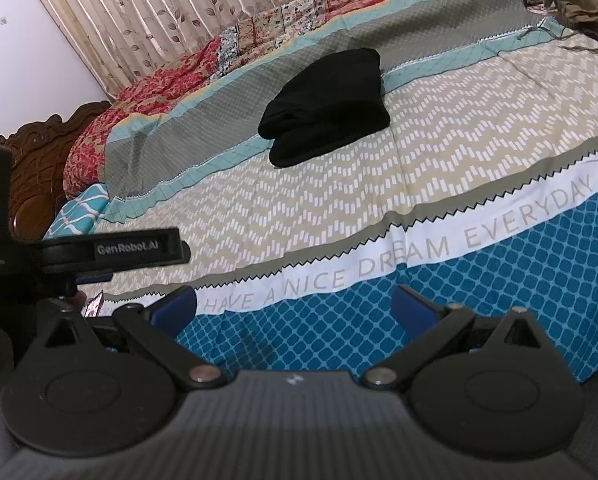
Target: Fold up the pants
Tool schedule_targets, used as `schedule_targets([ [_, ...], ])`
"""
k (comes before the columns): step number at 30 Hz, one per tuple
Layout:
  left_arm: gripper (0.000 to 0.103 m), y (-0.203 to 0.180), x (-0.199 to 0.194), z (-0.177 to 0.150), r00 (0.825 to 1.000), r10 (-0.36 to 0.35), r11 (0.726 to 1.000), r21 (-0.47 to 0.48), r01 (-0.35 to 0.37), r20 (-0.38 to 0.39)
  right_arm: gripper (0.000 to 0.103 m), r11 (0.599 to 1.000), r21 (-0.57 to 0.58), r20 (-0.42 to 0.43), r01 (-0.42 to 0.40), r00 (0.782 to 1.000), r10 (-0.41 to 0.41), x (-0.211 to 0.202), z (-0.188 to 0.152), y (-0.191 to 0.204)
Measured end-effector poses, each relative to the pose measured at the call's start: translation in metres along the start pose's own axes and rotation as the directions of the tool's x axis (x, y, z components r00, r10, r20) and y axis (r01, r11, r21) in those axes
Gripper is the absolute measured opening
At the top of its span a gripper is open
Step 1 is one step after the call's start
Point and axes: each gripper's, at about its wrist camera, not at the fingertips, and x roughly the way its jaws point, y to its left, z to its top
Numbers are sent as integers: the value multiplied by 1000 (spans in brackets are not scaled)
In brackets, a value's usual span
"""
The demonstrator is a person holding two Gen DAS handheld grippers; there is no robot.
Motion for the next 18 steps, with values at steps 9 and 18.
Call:
schedule_targets([
  [9,103,-2,-6,1,1000,-25,1000,6,25,19,103,1000,2,70,1,998,-2,-8,3,-2],
  [18,103,-6,-12,1,998,-68,998,-4,68,3,103,1000,-3,98,9,995,-9,-11,5,-3],
])
